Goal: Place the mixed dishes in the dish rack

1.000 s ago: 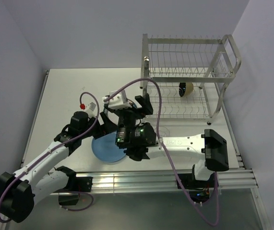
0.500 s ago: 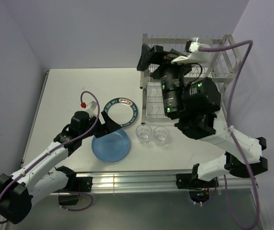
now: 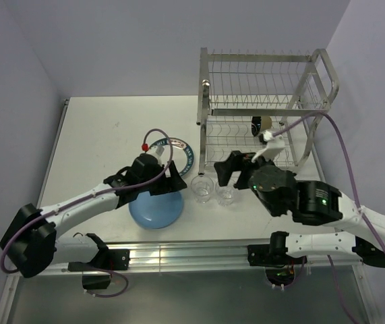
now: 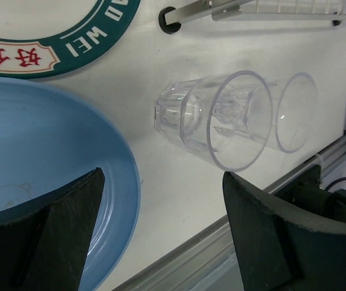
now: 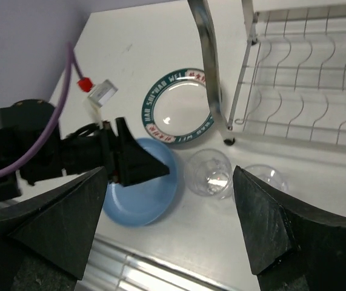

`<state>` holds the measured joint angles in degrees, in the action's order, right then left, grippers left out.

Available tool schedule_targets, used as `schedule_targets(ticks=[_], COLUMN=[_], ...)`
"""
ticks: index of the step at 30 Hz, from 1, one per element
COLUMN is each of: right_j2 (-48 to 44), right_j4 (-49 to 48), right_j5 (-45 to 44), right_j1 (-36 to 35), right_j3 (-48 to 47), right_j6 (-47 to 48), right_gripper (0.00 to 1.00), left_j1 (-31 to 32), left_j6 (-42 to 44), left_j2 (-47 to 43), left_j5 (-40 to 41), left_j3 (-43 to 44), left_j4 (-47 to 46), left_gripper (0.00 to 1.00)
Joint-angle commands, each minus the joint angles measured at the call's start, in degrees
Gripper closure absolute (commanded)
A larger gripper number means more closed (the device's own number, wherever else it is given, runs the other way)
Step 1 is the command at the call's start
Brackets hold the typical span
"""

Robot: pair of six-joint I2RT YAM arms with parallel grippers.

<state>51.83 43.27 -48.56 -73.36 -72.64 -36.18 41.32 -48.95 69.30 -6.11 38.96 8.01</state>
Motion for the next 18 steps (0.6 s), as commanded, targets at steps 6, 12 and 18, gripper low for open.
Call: schedule_targets(ticks=[6, 12, 18], right_j2=[-10.70, -15.09, -18.61], right_j4=[9.20, 12.54, 14.30], right_j5=[4.52, 4.00, 2.33], right_j1=[-0.20, -0.20, -0.20], right_j3=[6.19, 8.74, 9.89], right_j6=[-14.61, -16.81, -17.87], right_gripper=[0.10, 0.10, 0.10], left_j1=[5.17, 5.79, 7.37], left_j6=[0.17, 0.87, 1.75], left_j2=[10.14, 14.97, 20.43], left_j5=[7.76, 9.27, 10.94], left_j3=[9.20, 12.80, 17.20], left_j4=[-1.42, -0.19, 3.15], left_gripper=[0.15, 0.17, 0.27])
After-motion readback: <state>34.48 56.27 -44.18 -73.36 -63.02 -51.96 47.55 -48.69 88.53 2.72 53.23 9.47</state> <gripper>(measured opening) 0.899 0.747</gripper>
